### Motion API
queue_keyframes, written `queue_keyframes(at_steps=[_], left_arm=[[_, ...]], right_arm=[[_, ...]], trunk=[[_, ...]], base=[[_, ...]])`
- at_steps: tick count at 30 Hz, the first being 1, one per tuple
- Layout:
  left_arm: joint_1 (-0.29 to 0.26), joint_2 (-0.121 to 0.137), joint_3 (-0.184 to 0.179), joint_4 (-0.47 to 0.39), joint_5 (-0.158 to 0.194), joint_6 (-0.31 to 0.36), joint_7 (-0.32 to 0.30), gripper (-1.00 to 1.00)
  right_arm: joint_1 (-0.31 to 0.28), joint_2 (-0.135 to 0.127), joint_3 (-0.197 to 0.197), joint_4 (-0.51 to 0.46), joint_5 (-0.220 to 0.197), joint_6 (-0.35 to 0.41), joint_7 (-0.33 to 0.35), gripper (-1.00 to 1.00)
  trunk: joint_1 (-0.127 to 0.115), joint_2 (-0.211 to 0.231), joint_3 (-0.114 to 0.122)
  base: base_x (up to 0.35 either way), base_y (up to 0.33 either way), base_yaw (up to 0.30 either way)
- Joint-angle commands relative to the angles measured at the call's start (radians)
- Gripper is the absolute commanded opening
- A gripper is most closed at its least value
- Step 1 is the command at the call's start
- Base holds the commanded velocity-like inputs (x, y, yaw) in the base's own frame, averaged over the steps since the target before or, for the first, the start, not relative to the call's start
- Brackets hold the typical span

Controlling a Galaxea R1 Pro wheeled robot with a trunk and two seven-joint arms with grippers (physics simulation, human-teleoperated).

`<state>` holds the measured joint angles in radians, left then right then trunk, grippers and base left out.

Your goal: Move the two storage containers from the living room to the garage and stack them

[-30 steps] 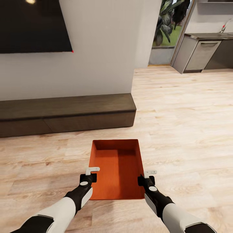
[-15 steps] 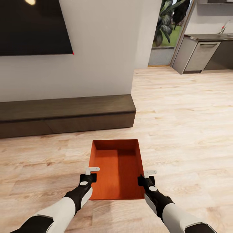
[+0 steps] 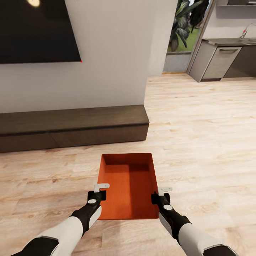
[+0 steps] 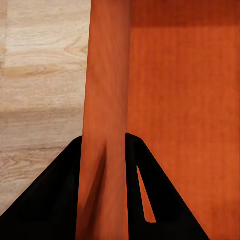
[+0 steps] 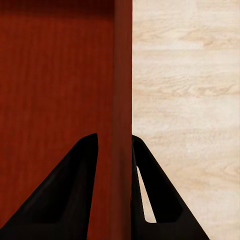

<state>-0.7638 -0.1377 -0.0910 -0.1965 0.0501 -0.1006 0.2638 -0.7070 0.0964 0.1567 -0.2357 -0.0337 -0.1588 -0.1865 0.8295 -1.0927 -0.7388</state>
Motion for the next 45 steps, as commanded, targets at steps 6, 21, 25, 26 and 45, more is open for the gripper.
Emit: queue_keyframes(at_steps=[6,21,25,26,45], left_arm=[[-0.002,0.009,0.035,-0.003,-0.009,-0.004,0.008,-1.0],[-0.002,0.009,0.036,-0.003,-0.009,-0.004,0.008,-1.0],[-0.002,0.009,0.035,-0.003,-0.008,-0.004,0.008,-1.0],[-0.002,0.009,0.035,-0.003,-0.008,-0.003,0.008,-1.0],[-0.002,0.01,0.036,-0.003,-0.009,-0.004,0.008,-1.0]], right_arm=[[0.0,-0.003,0.0,0.004,-0.013,-0.004,-0.002,-1.0],[0.0,-0.001,0.001,0.004,-0.014,-0.004,-0.002,-1.0],[0.0,-0.001,0.001,0.004,-0.014,-0.005,-0.002,-1.0],[0.0,-0.001,0.001,0.004,-0.013,-0.005,-0.002,-1.0],[0.0,-0.002,0.0,0.004,-0.012,-0.005,-0.003,-1.0]], trunk=[[-0.023,0.042,0.018],[-0.081,0.147,0.065],[-0.096,0.175,0.078],[-0.1,0.182,0.081],[-0.173,0.315,0.14]], base=[[0.0,0.0,0.0],[0.0,0.0,0.0],[0.0,0.0,0.0],[0.0,0.0,0.0],[0.0,0.0,0.0]])
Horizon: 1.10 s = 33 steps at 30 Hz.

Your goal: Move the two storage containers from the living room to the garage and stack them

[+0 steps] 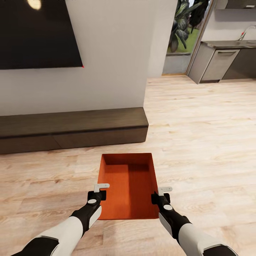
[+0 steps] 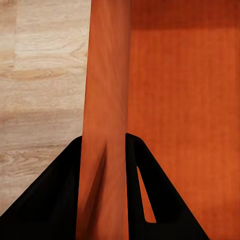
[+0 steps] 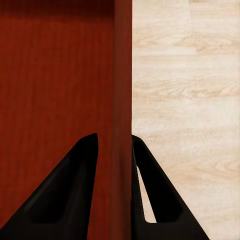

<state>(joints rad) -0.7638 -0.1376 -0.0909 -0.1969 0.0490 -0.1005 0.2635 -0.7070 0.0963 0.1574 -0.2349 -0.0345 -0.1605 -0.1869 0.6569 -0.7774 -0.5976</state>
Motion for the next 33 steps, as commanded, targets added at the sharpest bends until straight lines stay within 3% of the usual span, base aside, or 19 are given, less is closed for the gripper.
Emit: queue_keyframes(at_steps=[1,23,33], left_arm=[[-0.002,0.01,0.036,-0.002,-0.008,-0.004,0.008,-1.0],[-0.002,0.01,0.034,-0.004,-0.008,-0.005,0.008,-1.0],[-0.002,0.009,0.033,-0.005,-0.009,-0.038,0.008,-1.0]], right_arm=[[0.0,-0.001,0.0,0.003,-0.012,-0.004,-0.002,-1.0],[0.0,0.0,0.004,0.003,-0.01,-0.004,-0.003,-1.0],[0.0,0.0,0.005,0.002,-0.007,-0.001,-0.002,-1.0]], trunk=[[-0.004,0.007,0.002],[-0.088,0.161,0.071],[-0.088,0.161,0.071]], base=[[0.0,0.0,0.0],[0.0,0.0,0.0],[0.0,0.0,0.0]])
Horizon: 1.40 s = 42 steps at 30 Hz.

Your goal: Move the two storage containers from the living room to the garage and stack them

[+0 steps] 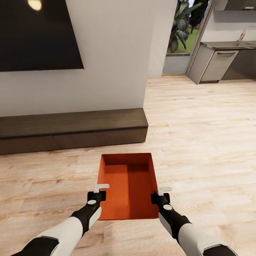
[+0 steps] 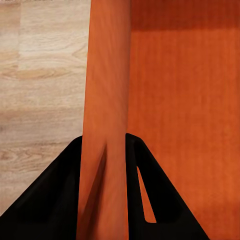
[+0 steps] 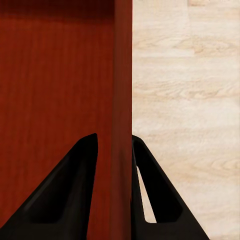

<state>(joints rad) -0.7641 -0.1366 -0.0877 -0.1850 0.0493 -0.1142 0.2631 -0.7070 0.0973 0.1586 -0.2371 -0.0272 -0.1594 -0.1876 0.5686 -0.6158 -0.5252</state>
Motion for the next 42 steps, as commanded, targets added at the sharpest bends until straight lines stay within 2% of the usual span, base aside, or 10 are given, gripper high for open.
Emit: queue_keyframes(at_steps=[1,16,42], left_arm=[[-0.001,0.008,0.029,-0.017,-0.009,-0.025,0.008,-1.0],[-0.001,0.008,0.029,-0.017,-0.009,-0.027,0.008,-1.0],[-0.001,0.008,0.028,-0.018,-0.009,-0.028,0.009,-1.0]], right_arm=[[0.0,0.0,0.003,0.004,-0.014,-0.002,-0.002,-1.0],[0.0,0.004,-0.002,0.005,-0.018,0.01,-0.073,-1.0],[0.0,0.003,-0.003,0.005,-0.019,0.003,-0.082,-1.0]], trunk=[[0.0,-0.001,-0.001],[0.0,-0.001,0.013],[0.0,-0.001,0.053]], base=[[0.0,0.0,0.0],[0.0,0.0,0.0],[0.0,0.0,0.0]])
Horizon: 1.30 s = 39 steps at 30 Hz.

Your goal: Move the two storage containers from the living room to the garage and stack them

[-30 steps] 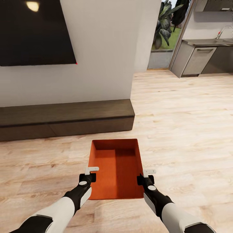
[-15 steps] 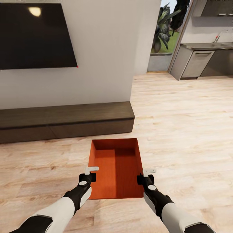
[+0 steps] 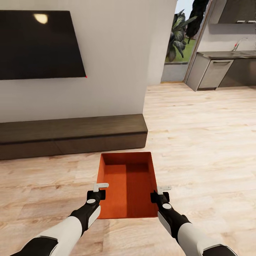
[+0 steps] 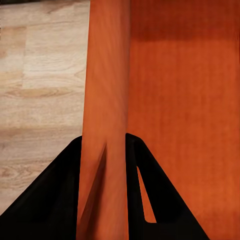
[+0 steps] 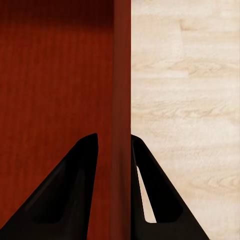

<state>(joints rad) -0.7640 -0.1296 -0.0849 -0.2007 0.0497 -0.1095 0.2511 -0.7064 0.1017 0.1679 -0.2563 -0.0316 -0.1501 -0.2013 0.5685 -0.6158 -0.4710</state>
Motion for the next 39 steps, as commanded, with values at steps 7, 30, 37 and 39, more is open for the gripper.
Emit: queue_keyframes(at_steps=[7,30,37,39], left_arm=[[-0.002,0.0,0.026,-0.003,-0.01,-0.033,0.021,-1.0],[-0.002,0.001,0.027,-0.003,-0.01,-0.032,0.02,-1.0],[-0.002,0.001,0.027,-0.003,-0.01,-0.032,0.02,-1.0],[-0.002,0.001,0.027,-0.003,-0.01,-0.032,0.02,-1.0]], right_arm=[[0.0,-0.001,-0.013,0.025,-0.014,-0.007,-0.072,-1.0],[0.0,0.0,-0.013,0.025,-0.022,-0.014,-0.072,-1.0],[0.0,0.0,-0.013,0.025,-0.022,-0.014,-0.072,-1.0],[0.0,0.0,-0.013,0.025,-0.022,-0.014,-0.072,-1.0]], trunk=[[0.0,-0.001,0.01],[0.0,-0.001,0.046],[0.0,-0.001,0.056],[0.0,-0.001,0.06]], base=[[0.0,0.0,0.0],[0.0,0.0,0.0],[0.0,0.0,0.0],[0.0,0.0,0.0]])
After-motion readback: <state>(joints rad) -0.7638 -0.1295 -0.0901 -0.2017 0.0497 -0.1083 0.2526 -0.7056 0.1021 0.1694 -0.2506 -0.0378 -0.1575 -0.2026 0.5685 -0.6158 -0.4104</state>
